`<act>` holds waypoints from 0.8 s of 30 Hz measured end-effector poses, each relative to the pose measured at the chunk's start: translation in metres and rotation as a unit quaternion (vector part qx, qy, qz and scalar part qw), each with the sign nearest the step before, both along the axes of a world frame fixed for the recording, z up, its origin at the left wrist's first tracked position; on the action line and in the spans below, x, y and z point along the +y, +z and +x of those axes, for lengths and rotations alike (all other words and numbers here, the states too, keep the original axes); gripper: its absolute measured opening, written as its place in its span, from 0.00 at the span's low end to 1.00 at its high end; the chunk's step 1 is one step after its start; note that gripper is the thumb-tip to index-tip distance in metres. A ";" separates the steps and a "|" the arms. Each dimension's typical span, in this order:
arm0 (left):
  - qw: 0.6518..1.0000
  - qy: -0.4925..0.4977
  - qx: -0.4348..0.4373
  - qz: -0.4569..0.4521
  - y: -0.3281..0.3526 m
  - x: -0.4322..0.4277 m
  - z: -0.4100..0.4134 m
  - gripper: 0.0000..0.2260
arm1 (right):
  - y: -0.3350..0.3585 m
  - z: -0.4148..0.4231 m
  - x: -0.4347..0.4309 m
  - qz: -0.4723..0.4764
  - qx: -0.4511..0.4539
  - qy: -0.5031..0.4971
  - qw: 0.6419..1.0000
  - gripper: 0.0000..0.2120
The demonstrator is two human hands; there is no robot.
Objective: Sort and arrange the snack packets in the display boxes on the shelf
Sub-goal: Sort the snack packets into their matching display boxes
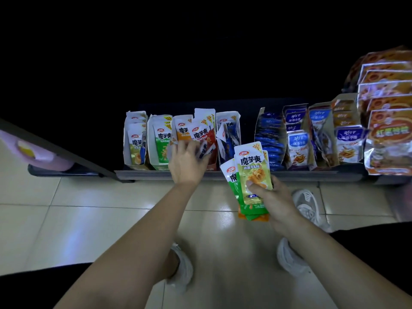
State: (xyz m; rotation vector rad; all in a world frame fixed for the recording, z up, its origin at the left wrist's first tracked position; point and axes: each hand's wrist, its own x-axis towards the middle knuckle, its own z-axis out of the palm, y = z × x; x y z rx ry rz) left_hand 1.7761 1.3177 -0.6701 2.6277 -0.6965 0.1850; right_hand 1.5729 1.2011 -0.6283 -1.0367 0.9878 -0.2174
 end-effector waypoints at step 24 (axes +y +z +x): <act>0.943 -0.179 0.259 -0.110 0.025 -0.014 0.028 0.10 | 0.005 0.011 -0.013 0.075 -0.034 -0.038 0.996 0.15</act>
